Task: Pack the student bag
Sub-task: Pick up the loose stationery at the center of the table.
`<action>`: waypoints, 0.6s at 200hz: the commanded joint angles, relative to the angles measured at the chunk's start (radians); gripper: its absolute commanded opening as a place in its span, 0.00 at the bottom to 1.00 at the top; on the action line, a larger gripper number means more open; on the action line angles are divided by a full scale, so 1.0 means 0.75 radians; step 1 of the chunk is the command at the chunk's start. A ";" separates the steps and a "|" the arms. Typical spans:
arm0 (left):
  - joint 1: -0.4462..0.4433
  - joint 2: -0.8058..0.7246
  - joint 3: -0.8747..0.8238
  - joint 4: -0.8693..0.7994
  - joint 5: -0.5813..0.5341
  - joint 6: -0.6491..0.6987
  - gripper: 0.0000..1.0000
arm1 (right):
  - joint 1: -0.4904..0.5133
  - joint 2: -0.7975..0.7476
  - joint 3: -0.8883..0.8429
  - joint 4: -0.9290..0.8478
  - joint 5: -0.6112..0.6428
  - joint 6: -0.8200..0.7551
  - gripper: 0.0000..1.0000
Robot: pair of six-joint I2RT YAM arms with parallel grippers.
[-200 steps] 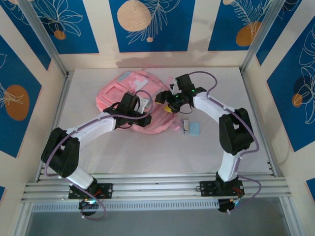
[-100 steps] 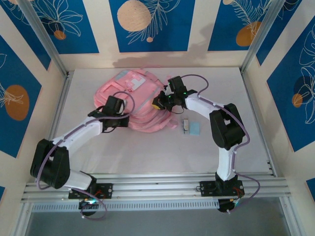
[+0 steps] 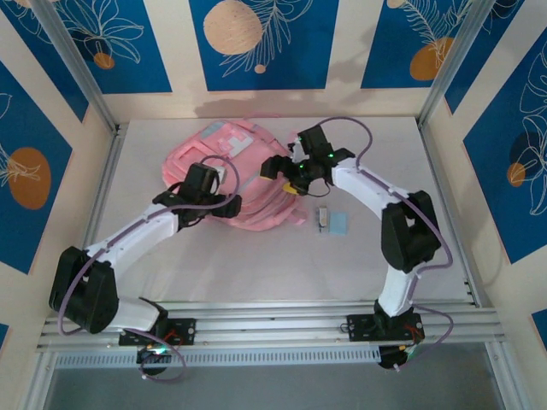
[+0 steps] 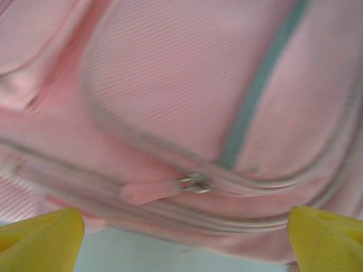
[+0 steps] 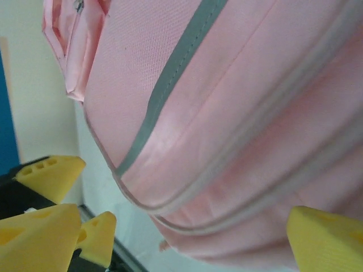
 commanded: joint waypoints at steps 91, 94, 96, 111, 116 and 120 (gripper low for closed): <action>-0.141 0.419 0.433 -0.010 0.049 0.361 0.87 | -0.215 -0.195 -0.398 -0.306 0.379 -0.195 0.72; -0.140 0.425 0.439 -0.017 0.049 0.361 0.87 | -0.210 -0.183 -0.398 -0.309 0.391 -0.198 0.72; -0.140 0.427 0.442 -0.019 0.050 0.361 0.87 | -0.206 -0.179 -0.397 -0.311 0.402 -0.200 0.72; -0.140 0.435 0.448 -0.025 0.069 0.347 0.87 | -0.174 -0.126 -0.391 -0.315 0.482 -0.200 0.72; -0.140 0.435 0.446 -0.025 0.073 0.340 0.87 | -0.163 -0.105 -0.385 -0.315 0.496 -0.200 0.72; -0.140 0.433 0.444 -0.025 0.074 0.334 0.87 | -0.156 -0.089 -0.379 -0.315 0.504 -0.201 0.72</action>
